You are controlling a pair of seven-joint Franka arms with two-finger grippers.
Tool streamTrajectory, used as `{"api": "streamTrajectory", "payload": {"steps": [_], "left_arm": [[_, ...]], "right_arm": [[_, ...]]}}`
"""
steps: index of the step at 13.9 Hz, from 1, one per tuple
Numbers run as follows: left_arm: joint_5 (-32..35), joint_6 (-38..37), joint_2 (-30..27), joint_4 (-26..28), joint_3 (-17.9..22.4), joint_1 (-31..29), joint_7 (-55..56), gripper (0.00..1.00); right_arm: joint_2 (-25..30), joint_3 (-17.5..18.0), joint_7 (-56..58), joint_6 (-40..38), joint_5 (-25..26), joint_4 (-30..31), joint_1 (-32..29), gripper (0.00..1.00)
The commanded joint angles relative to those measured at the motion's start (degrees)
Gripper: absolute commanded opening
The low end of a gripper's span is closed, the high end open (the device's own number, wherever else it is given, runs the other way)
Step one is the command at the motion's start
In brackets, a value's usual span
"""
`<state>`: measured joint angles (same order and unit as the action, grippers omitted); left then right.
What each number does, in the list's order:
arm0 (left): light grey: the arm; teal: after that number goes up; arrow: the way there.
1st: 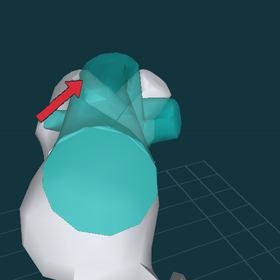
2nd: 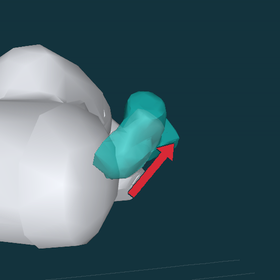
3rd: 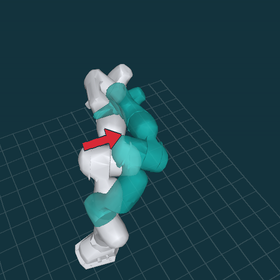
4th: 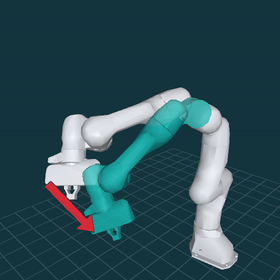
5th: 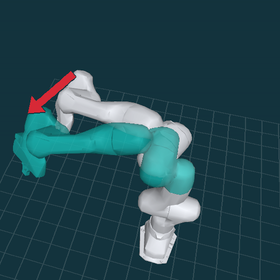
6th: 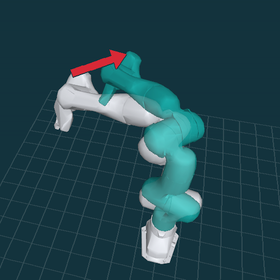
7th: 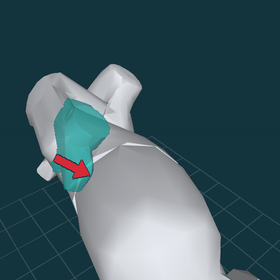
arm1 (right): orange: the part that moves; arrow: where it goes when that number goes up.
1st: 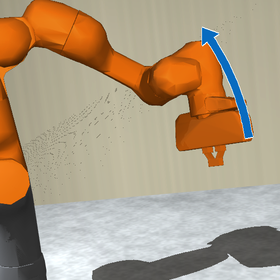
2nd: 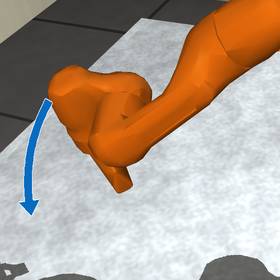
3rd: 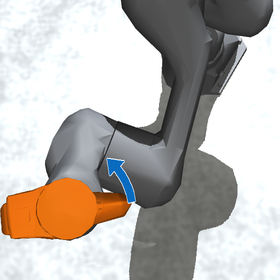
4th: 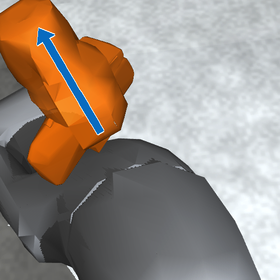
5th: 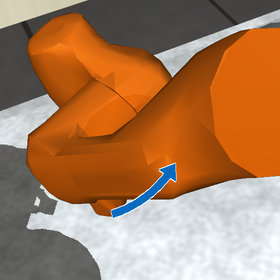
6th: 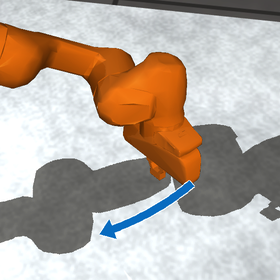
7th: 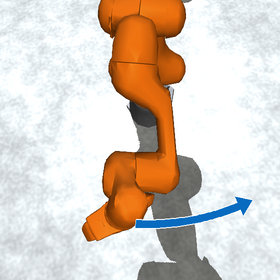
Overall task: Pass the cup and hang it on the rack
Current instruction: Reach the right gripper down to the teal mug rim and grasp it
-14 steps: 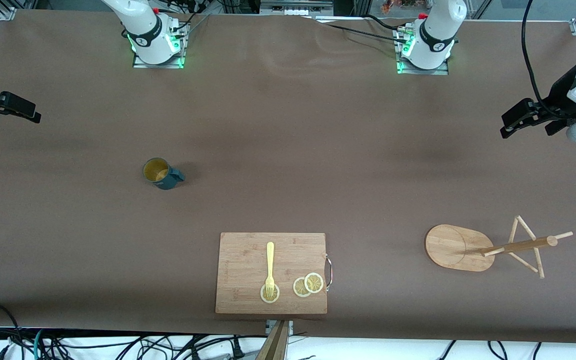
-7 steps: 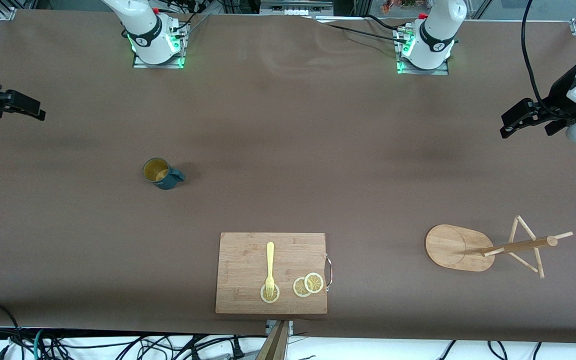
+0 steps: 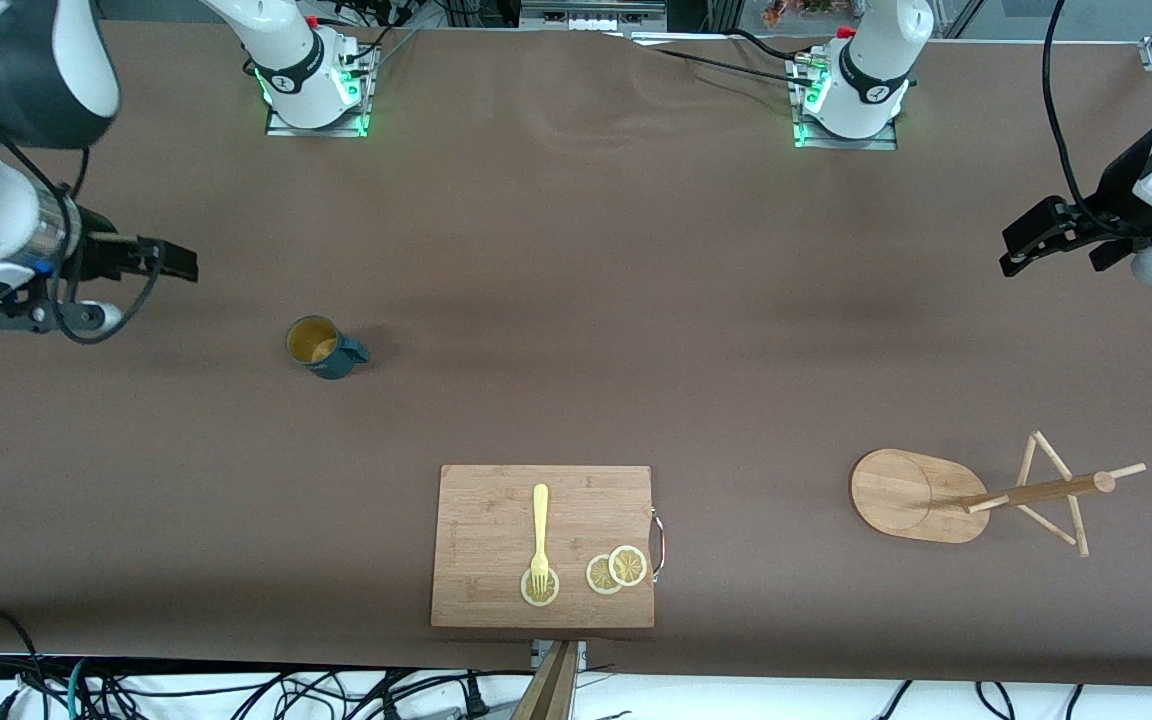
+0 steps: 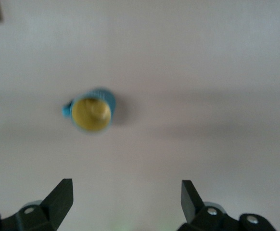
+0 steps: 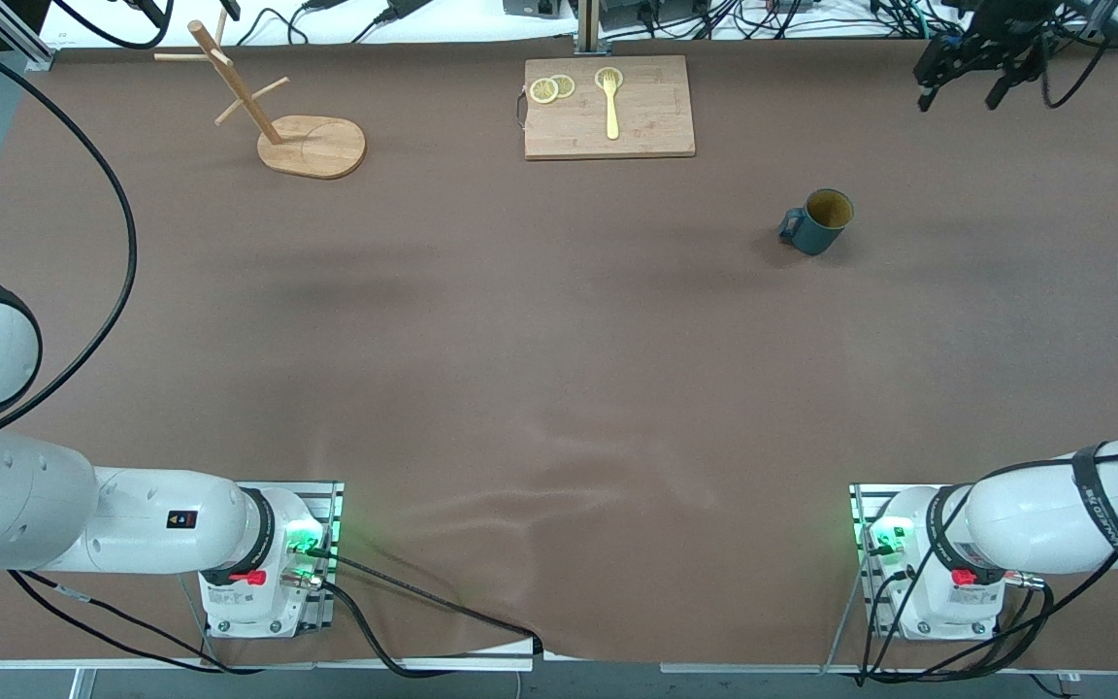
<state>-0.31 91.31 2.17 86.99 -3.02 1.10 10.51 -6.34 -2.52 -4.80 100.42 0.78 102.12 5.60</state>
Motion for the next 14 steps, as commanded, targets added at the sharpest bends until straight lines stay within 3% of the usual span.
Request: {"api": "streamTrajectory", "payload": {"steps": [1, 6, 8, 12, 14], "left_arm": [[0.1, -0.2, 0.0, -0.6, 0.2, 0.1, -1.3, 1.0], [0.1, -0.2, 0.0, -0.6, 0.1, 0.2, -1.3, 1.0], [0.1, -0.2, 0.0, -0.6, 0.1, 0.1, -1.3, 1.0], [0.1, -0.2, 0.0, -0.6, 0.1, 0.2, -1.3, 1.0], [0.1, -0.2, 0.0, -0.6, 0.1, 0.2, -1.3, 1.0]], "right_arm": [[2.7, 2.4, -6.3, 12.2, 0.6, 9.8, 0.6, 0.99], [-1.7, 3.3, -16.8, 34.3, 0.6, 22.3, 0.9, 0.99], [-2.2, 3.4, -18.0, 37.7, 0.6, 25.5, 1.3, 0.97], [-5.8, 3.3, -18.0, 38.1, 0.6, 25.9, 2.3, 0.66], [-7.5, 3.3, -17.9, 39.1, 0.6, 25.8, 2.3, 0.37]]}}
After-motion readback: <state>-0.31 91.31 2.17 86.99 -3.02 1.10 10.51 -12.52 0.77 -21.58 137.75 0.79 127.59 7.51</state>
